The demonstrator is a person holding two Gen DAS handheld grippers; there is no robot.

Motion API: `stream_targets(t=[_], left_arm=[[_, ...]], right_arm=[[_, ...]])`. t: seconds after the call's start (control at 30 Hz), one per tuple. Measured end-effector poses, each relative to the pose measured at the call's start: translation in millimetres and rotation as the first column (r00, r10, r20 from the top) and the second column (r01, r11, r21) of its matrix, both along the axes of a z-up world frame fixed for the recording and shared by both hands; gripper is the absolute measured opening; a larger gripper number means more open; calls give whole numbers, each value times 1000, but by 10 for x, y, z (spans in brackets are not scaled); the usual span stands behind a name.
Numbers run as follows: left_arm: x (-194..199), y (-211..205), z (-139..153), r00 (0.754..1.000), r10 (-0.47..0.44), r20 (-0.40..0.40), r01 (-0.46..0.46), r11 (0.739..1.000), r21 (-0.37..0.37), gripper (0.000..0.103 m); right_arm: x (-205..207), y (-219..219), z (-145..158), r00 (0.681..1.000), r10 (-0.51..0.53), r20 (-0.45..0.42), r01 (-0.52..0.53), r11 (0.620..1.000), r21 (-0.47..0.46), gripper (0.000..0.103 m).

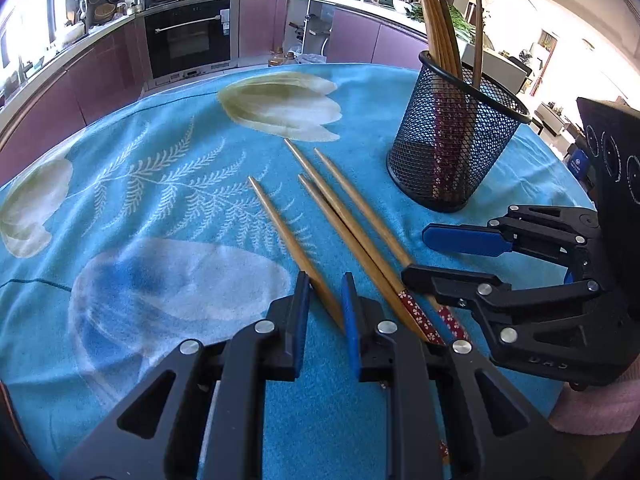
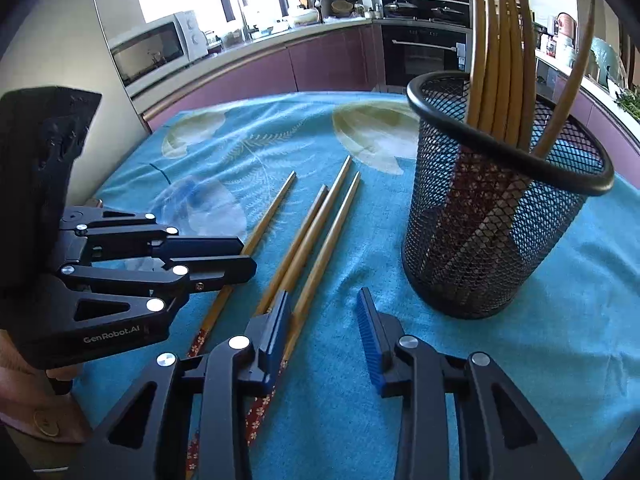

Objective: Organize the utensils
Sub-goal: 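Close the right gripper on another red-patterned chopstick from the pile, then raise the chopstick upright with the right gripper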

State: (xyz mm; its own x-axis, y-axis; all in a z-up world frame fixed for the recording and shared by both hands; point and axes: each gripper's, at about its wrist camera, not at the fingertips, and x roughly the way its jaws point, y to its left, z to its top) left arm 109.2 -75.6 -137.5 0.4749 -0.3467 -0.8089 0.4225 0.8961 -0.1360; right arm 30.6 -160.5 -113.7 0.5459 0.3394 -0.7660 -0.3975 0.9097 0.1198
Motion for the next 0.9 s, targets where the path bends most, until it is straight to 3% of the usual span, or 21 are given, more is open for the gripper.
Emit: stream_targets(t=[0.13,0.3,0.4,0.63,0.9], left_arm=[[3,13,0,1000,1,-2,-1,1000,-5,18],[38,1,-7,1000,5,-2,-5,1000,-10,18],[40,14,-11,1000,14,-6,-15,1000,-21,16],[-6,60,7,999,44,-7,-45,998,-43,11],[-113,86,44,999,37,-5,-37,997,-73,2]], right_arm=[[13,43,-3,1000,-3,13,3,1000,-19,29],[74,-33,-15,999,-33,-2,33,999,28,11],[91,-101,-30,999,-47,-19,48,996,69,6],[66,-224,-13,998,-58,-30,61,987,146,6],[-23,-222,84,1000,7,-15,-4,983,181,6]])
